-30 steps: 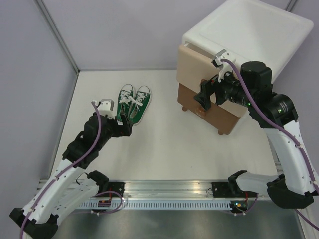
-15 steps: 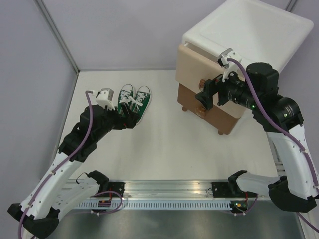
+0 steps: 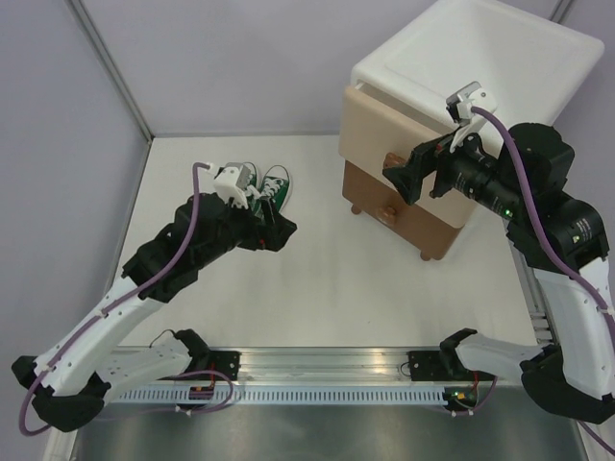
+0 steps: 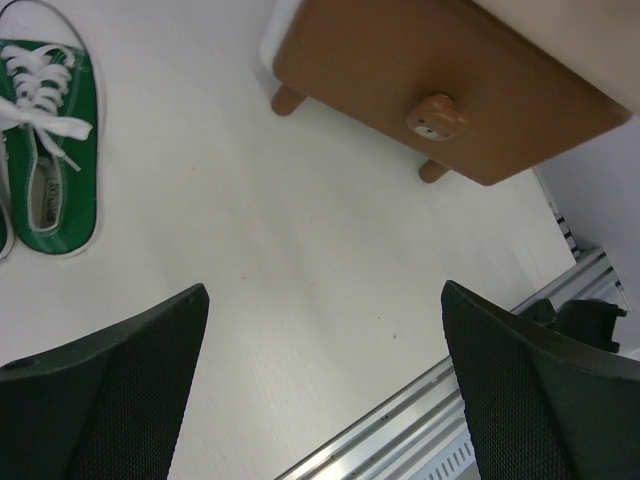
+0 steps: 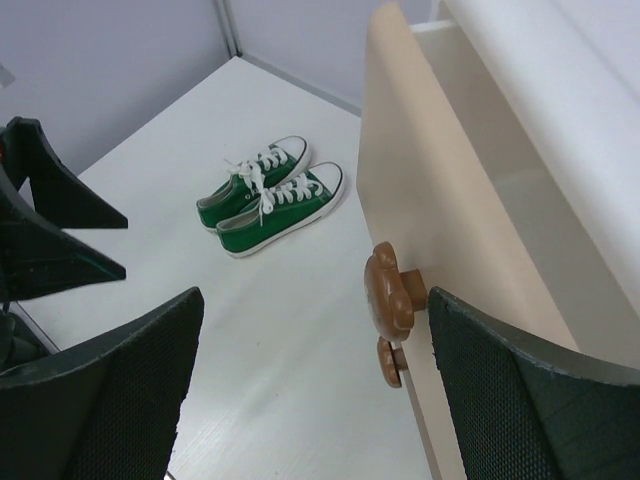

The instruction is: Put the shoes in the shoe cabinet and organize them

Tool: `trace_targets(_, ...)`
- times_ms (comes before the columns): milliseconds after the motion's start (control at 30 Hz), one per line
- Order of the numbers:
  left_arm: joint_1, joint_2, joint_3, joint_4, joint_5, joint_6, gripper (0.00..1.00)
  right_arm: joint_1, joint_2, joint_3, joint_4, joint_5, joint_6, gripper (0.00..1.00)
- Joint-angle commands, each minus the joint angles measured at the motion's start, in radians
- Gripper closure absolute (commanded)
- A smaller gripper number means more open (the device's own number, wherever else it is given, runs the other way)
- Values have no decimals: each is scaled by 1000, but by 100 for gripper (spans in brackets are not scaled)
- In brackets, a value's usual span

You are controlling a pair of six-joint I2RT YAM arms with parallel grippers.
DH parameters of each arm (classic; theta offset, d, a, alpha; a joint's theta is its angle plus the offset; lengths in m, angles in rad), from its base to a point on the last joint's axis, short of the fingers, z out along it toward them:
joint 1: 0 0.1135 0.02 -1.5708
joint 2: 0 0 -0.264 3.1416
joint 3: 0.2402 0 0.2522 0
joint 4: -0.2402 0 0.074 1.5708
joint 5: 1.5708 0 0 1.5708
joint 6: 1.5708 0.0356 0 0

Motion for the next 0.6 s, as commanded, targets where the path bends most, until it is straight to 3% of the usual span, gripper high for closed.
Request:
trace_targets(0, -138, 70, 130, 20, -123, 4, 0, 1, 22, 72, 43, 76, 33, 4)
trace_targets(333, -310, 312, 396, 23, -263, 77, 0, 2, 129, 277, -17, 475, 39, 4)
trace_targets(567, -391, 518, 661, 23, -358, 182, 2, 1, 161, 265, -52, 775, 39, 4)
